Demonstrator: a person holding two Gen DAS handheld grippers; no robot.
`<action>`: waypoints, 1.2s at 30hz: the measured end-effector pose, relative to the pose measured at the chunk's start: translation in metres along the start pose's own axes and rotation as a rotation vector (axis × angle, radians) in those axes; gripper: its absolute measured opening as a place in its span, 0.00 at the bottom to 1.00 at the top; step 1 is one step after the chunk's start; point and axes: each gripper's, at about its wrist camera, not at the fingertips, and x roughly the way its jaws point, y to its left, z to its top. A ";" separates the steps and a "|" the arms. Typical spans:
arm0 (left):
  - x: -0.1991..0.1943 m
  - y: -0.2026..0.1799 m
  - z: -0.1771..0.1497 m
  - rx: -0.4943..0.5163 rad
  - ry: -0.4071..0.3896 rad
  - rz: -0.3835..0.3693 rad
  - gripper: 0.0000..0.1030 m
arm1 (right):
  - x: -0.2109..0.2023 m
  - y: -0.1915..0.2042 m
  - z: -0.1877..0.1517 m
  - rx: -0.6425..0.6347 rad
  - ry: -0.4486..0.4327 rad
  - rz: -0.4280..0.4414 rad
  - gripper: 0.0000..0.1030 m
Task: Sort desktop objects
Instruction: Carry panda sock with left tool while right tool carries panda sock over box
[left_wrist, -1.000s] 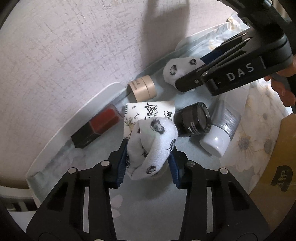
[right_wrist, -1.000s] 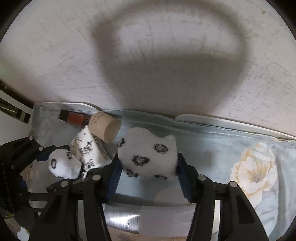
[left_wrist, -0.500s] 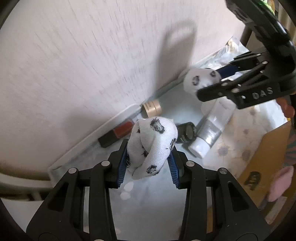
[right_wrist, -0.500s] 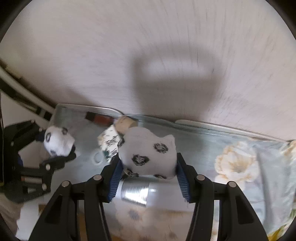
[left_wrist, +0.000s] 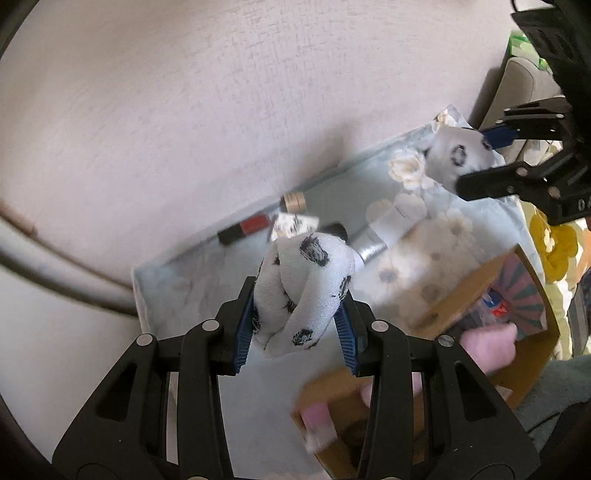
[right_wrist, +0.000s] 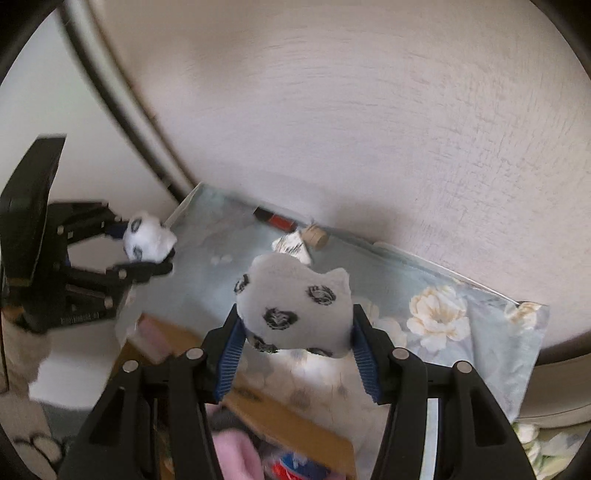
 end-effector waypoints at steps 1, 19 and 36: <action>-0.004 -0.004 -0.006 -0.008 0.000 0.003 0.35 | -0.004 0.002 -0.007 -0.026 0.006 -0.001 0.49; -0.018 -0.059 -0.064 -0.037 0.050 -0.016 0.35 | 0.004 0.050 -0.093 -0.209 0.150 0.073 0.49; 0.028 -0.078 -0.105 -0.017 0.211 -0.049 0.35 | 0.033 0.051 -0.126 -0.285 0.286 0.093 0.49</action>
